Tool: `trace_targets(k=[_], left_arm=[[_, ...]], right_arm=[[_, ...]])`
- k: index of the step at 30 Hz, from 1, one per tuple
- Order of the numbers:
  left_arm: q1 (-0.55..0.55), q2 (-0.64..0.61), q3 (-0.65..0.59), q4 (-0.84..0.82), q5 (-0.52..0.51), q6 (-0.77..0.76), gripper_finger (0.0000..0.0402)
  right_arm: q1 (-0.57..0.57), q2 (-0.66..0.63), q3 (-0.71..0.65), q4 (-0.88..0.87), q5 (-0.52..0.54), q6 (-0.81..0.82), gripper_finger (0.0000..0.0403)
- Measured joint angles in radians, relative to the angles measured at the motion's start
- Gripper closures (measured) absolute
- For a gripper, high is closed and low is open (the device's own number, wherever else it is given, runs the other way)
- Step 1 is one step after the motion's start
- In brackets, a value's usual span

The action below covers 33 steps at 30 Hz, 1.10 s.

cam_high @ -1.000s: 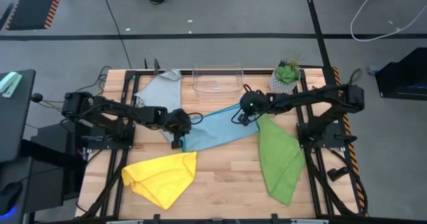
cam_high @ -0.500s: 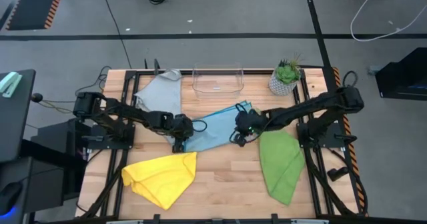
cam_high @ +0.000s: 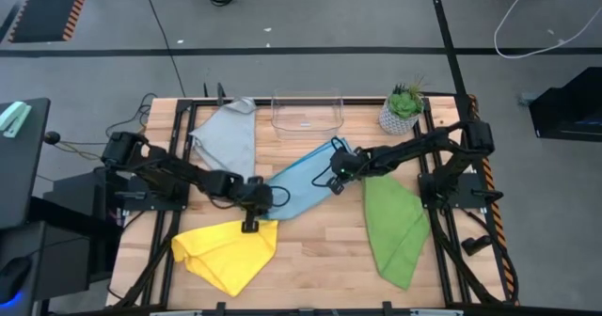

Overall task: Fold microfiber towels
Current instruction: Fold the blue microfiber towel

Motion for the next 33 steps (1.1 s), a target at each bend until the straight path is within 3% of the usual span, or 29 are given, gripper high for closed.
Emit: trace_targets(k=[8, 14, 18, 25, 33], left_arm=[[-0.072, -0.081, 0.0, -0.008, -0.007, -0.069, 0.0397], [-0.097, -0.149, 0.0, -0.064, -0.011, -0.085, 0.0397], [-0.128, -0.148, 0.0, -0.084, -0.013, -0.097, 0.0396], [-0.208, -0.163, 0.0, -0.09, -0.033, -0.148, 0.0397], [-0.316, -0.246, -0.001, -0.112, -0.135, -0.233, 0.0397]], right_arm=[[-0.073, -0.021, 0.001, 0.052, -0.016, -0.228, 0.0394], [0.044, -0.151, 0.035, 0.062, -0.02, -0.168, 0.0394], [0.171, -0.159, 0.051, 0.15, -0.014, -0.081, 0.0394], [0.301, 0.028, 0.138, 0.335, 0.028, 0.001, 0.0394], [0.314, 0.293, 0.38, 0.331, 0.03, -0.026, 0.0394]])
